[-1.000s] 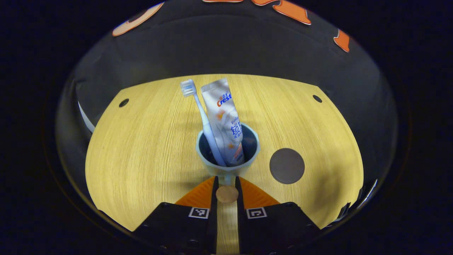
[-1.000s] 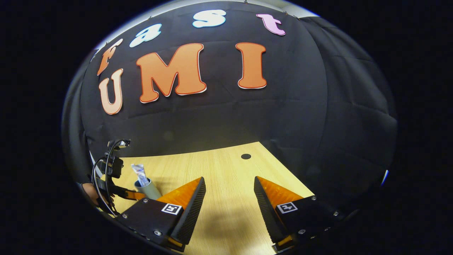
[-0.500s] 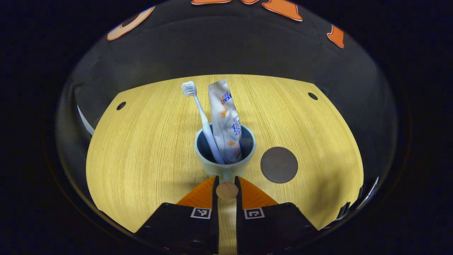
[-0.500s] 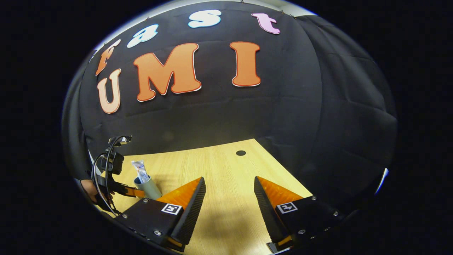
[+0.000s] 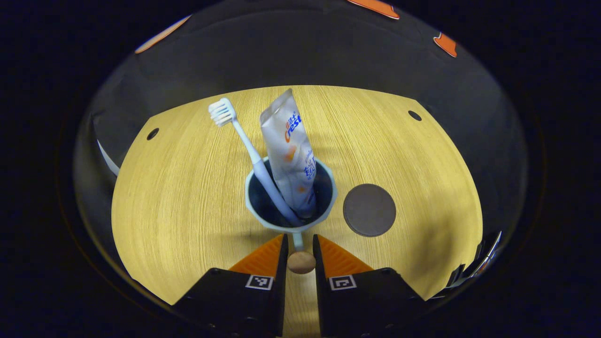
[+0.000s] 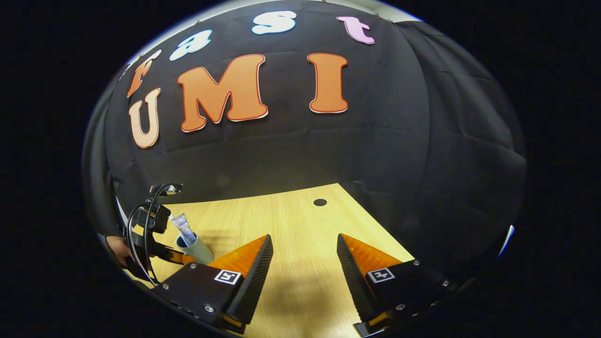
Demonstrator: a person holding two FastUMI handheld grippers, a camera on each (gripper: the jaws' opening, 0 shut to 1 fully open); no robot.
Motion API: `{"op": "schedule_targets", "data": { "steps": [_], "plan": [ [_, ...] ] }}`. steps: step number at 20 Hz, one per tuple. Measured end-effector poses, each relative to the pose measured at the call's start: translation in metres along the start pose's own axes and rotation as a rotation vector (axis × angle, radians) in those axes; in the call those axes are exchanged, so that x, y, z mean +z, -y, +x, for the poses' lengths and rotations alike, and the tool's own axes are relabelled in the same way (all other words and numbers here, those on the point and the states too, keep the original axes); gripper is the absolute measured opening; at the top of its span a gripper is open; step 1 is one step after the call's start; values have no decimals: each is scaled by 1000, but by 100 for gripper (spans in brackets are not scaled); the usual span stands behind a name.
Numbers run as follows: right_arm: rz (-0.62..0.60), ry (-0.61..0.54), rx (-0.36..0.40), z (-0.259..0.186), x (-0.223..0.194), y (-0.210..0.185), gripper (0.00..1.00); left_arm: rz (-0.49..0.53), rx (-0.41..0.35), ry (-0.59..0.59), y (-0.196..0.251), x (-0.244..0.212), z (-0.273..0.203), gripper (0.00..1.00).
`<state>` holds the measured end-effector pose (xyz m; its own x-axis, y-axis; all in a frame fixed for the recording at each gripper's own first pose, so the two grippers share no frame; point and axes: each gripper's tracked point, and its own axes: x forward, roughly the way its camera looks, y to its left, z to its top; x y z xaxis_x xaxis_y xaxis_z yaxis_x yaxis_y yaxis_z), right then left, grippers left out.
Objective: Put the toothbrush and toothpaste on the desktop into the cup, then pick up the cup and place it on the coaster on the desktop.
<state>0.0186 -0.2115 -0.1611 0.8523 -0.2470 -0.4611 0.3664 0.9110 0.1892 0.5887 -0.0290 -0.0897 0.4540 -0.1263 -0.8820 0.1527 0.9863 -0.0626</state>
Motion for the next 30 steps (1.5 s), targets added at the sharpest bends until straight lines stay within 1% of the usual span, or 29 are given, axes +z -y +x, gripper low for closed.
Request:
{"op": "schedule_targets", "data": {
  "steps": [4,5,6,7,9,10,13,19,25,30],
  "plan": [
    [5,-18,-15,5,-2,1,83,5,12,-33,3,-6,10,31],
    [4,-21,-19,7,-2,1,83,2,20,-39,-1,-7,3,31],
    [5,-23,-20,7,-2,1,83,6,18,-25,-1,-6,8,33],
    [6,-28,-23,9,-3,1,83,12,19,-32,-2,-8,7,27],
    [10,-35,-26,10,-4,1,83,5,19,-24,-1,-9,3,23],
    [12,-37,-26,11,-6,0,83,2,17,-21,-1,-7,2,23],
    [6,-39,-20,12,-7,-4,83,-12,13,-15,2,-4,-2,19],
    [-7,-38,-10,13,-5,-7,83,-43,-22,5,8,1,-8,18],
    [-13,-29,2,12,-4,-5,83,34,-30,72,0,-6,6,18],
    [-27,-17,-2,7,-4,4,83,76,-86,79,-3,-6,4,18]
  ]
}}
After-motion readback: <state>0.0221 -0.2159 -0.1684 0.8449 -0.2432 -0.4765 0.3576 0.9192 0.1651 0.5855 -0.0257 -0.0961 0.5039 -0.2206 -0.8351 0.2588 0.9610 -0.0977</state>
